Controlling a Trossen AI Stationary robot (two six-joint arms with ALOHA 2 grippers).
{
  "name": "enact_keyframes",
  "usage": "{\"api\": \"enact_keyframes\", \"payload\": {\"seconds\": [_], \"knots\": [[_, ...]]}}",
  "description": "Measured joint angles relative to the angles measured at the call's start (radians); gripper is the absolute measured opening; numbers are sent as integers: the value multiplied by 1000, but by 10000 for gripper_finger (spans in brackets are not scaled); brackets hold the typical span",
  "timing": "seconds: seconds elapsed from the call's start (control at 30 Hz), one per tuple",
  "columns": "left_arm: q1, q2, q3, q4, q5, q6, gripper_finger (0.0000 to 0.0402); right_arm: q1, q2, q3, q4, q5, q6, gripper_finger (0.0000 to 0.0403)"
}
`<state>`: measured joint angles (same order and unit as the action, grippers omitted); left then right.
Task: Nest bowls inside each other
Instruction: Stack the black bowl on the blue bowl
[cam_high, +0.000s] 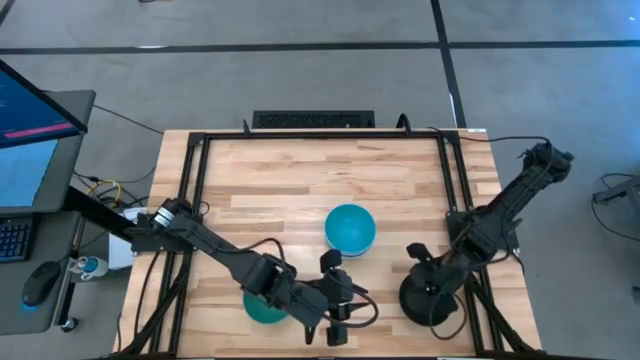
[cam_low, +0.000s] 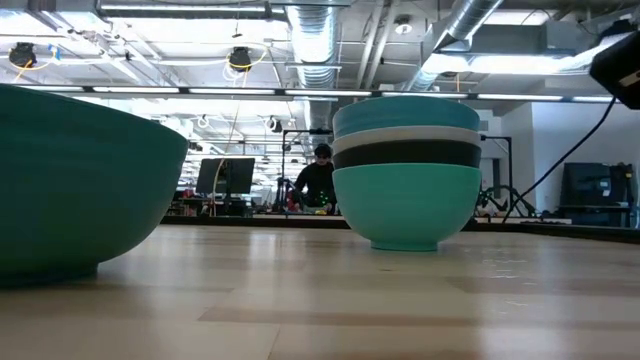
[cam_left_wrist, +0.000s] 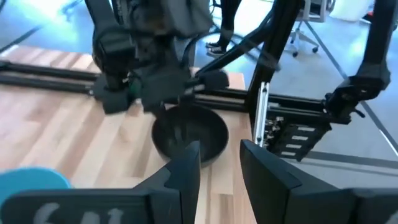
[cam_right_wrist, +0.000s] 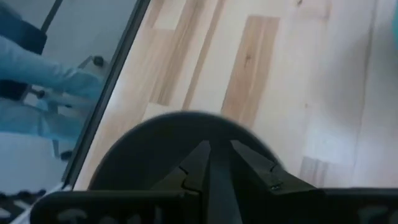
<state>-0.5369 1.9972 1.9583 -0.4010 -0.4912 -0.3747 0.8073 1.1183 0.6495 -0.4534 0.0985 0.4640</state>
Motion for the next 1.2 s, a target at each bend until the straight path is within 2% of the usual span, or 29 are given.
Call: {"api": "enact_keyframes", "payload": {"seconds": [0.1, 0.27, 0.47, 0.67, 0.83, 1.2], "knots": [[0, 0, -47, 26, -37, -33, 105, 20, 0, 0, -37, 4, 10, 82], [0, 0, -50, 17, -48, -36, 105, 31, 0, 0, -134, 7, 23, 82], [1, 0, -50, 16, -62, 12, 105, 10, 0, 0, -146, 62, -2, 82], [9, 0, -50, 17, -63, 31, 105, -27, 0, 0, -186, 62, -73, 82], [11, 0, -50, 16, -63, 31, 105, -46, 0, 0, -259, 46, -91, 82], [30, -1, -50, 16, -65, 34, 105, -75, 0, 0, -273, -44, -125, 82]]}}
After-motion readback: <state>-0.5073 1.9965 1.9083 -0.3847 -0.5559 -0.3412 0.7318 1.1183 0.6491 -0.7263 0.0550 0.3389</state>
